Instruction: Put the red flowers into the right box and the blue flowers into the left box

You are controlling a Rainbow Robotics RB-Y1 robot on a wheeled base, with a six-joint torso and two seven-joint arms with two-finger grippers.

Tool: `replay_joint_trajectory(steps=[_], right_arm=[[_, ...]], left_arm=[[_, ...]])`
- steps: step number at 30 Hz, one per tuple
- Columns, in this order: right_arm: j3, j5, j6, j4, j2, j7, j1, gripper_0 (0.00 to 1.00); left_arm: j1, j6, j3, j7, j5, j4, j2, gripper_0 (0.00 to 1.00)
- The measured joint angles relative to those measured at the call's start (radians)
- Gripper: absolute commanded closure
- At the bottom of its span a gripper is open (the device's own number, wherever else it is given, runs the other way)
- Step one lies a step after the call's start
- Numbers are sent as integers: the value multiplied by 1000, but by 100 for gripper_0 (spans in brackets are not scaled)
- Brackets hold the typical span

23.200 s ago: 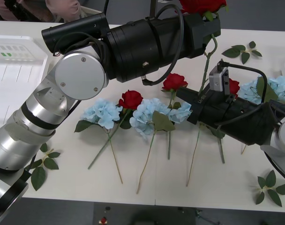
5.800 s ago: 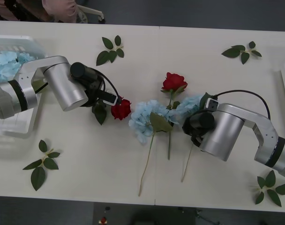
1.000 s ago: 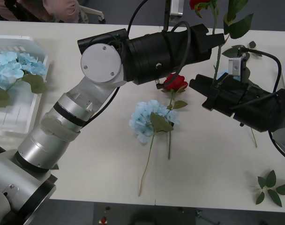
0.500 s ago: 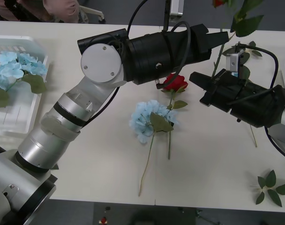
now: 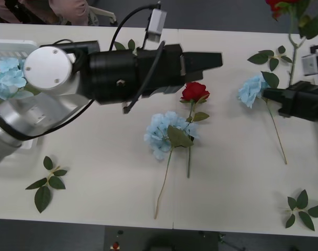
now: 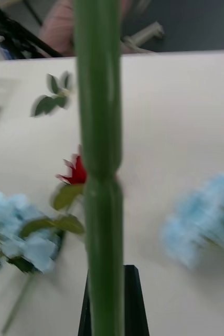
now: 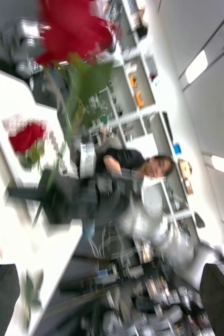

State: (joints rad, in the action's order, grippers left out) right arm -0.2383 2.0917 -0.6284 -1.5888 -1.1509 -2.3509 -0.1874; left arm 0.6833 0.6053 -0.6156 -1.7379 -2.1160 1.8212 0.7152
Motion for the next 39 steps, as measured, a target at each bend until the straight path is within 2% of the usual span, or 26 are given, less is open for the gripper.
replay_joint_trajectory(steps=[3, 5, 8, 11, 14, 17, 20, 24, 28, 31, 32, 33, 35, 36, 39], right_arm=[[0, 0, -85, 155, -122, 45, -1, 100], [0, -14, -126, 258, -172, 46, -4, 100], [0, -111, -175, 404, -215, 78, -19, 100], [0, -230, -196, 474, -238, 172, -28, 100], [0, -360, -189, 500, -243, 261, -28, 100], [-2, -451, -180, 535, -242, 311, -27, 100], [-29, -524, -92, 572, -242, 366, -27, 100], [-114, -588, 35, 594, -238, 439, -28, 100], [-173, -642, 106, 610, -209, 491, -43, 100], [-192, -685, 123, 647, -179, 529, -70, 100], [-199, -694, 127, 660, -172, 538, -79, 91], [-205, -701, 134, 670, -166, 541, -88, 74], [-214, -710, 143, 675, -163, 541, -93, 56], [-215, -713, 143, 675, -163, 541, -93, 48], [-214, -721, 143, 664, -163, 541, -93, 38]], left_arm=[[-94, 3, -15, 0, -14, 130, 168, 0], [-170, 41, 4, 0, 13, 175, 229, 0], [-286, 100, 55, -19, 111, 187, 239, 0], [-359, 100, 62, -55, 271, 186, 195, 0], [-367, 100, 9, -45, 517, 175, 142, 0], [-347, 124, -54, 59, 719, 146, 103, 0], [-313, 285, -59, 198, 909, 115, 51, 0], [-300, 514, 19, 221, 1115, 107, -65, 0], [-299, 625, 61, 245, 1299, 107, -171, 0], [-285, 694, 18, 302, 1454, 102, -226, 0], [-274, 703, -9, 313, 1476, 89, -238, 0], [-258, 705, -40, 317, 1484, 67, -251, 0], [-230, 704, -95, 321, 1501, 17, -272, 0], [-219, 704, -121, 329, 1519, -5, -283, 0], [-197, 704, -175, 409, 1576, -60, -325, 0]])
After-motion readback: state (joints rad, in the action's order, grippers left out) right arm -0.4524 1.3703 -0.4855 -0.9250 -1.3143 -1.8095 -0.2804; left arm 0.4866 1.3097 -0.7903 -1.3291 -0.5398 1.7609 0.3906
